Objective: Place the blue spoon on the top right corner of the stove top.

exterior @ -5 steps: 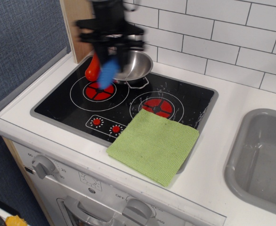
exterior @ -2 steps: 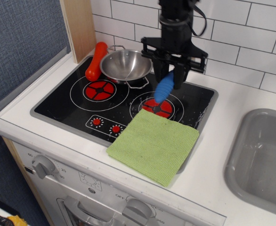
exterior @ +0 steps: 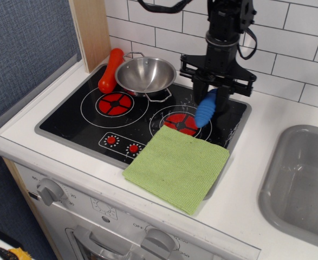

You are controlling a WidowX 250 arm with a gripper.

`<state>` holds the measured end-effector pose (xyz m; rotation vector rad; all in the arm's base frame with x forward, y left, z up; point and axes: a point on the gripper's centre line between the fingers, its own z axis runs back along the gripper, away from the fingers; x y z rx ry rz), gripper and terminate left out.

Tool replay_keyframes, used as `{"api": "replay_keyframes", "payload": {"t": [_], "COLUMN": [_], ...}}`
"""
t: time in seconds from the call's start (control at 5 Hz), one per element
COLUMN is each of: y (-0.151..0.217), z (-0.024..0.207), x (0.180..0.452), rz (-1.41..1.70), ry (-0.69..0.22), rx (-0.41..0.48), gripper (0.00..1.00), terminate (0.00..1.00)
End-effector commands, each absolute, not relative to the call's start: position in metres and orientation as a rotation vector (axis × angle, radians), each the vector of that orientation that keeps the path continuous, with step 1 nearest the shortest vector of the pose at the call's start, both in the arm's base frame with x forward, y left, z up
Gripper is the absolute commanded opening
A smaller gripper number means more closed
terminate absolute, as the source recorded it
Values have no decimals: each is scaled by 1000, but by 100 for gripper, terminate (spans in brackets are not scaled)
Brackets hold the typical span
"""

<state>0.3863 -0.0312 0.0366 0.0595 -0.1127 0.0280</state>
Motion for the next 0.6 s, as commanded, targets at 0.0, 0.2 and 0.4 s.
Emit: {"api": "replay_keyframes", "payload": {"t": [0.0, 0.2, 0.4], "y": [-44, -40, -38], "z": [43, 39, 42], "x": [378, 377, 375], "rz": [-33, -33, -26], "ry": [-137, -120, -111], "rx": [29, 17, -1], "gripper": [0, 100, 100], "terminate": [0, 0, 0]}}
